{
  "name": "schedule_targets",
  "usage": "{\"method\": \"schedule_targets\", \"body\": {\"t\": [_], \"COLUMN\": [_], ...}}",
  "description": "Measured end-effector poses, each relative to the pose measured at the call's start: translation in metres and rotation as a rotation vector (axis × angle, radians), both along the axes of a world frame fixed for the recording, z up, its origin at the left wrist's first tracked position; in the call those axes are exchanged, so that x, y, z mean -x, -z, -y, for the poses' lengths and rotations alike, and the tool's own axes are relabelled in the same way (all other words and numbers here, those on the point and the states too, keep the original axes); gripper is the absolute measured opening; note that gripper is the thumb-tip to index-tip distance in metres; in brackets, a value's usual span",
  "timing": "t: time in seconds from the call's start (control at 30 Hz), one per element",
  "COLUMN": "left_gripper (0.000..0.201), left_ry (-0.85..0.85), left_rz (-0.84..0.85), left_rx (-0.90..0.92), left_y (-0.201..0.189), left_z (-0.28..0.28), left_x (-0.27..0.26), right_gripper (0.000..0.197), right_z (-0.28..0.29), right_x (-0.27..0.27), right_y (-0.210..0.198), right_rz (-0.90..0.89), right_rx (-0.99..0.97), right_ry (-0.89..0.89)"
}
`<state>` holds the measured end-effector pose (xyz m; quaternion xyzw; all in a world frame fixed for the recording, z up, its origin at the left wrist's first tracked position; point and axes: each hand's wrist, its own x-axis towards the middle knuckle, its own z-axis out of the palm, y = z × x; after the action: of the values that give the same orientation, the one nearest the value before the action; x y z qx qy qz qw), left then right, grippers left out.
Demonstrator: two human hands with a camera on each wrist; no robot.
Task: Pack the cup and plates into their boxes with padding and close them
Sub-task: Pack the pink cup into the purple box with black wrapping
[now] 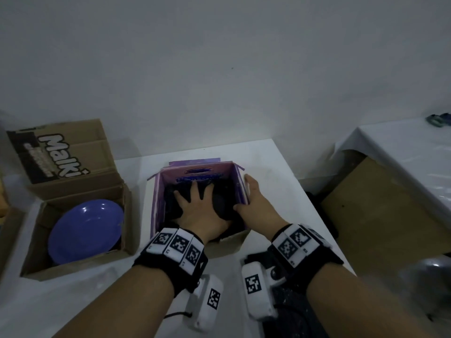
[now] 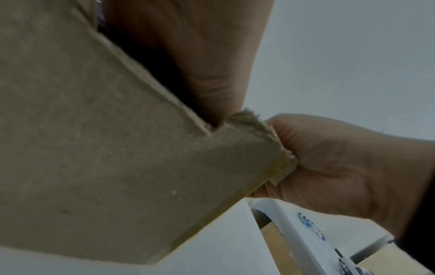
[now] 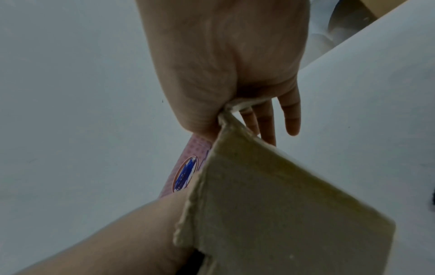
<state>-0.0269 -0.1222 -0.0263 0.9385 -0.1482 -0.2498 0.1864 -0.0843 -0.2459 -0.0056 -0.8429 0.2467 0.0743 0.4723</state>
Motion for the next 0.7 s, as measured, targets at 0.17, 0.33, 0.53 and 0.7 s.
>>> {"method": "schedule_targets", "body": {"t": [0.17, 0.33, 0.53, 0.7], "left_gripper": [0.099, 0.116, 0.111, 0.118], "left_ry": [0.030, 0.107, 0.121, 0.133], "left_rz": [0.042, -0.116, 0.094, -0.093], "left_rx": [-0.104, -0.157, -0.168, -0.134], "left_y": [0.000, -0.008, 0.006, -0.003], "left_z": [0.001, -0.004, -0.004, -0.008], "left_x": [0.003, -0.013, 0.006, -0.011], "right_gripper": [0.076, 0.069, 0.064, 0.062], "right_z": [-0.003, -0.005, -0.005, -0.004], "right_x": [-0.002, -0.004, -0.005, -0.004], "right_y": [0.002, 0.007, 0.011, 0.009], "right_rz": [-0.006, 0.008, 0.014, 0.023], "right_rx": [0.008, 0.001, -0.022, -0.014], "right_ry": [-0.030, -0.004, -0.001, -0.001]}}
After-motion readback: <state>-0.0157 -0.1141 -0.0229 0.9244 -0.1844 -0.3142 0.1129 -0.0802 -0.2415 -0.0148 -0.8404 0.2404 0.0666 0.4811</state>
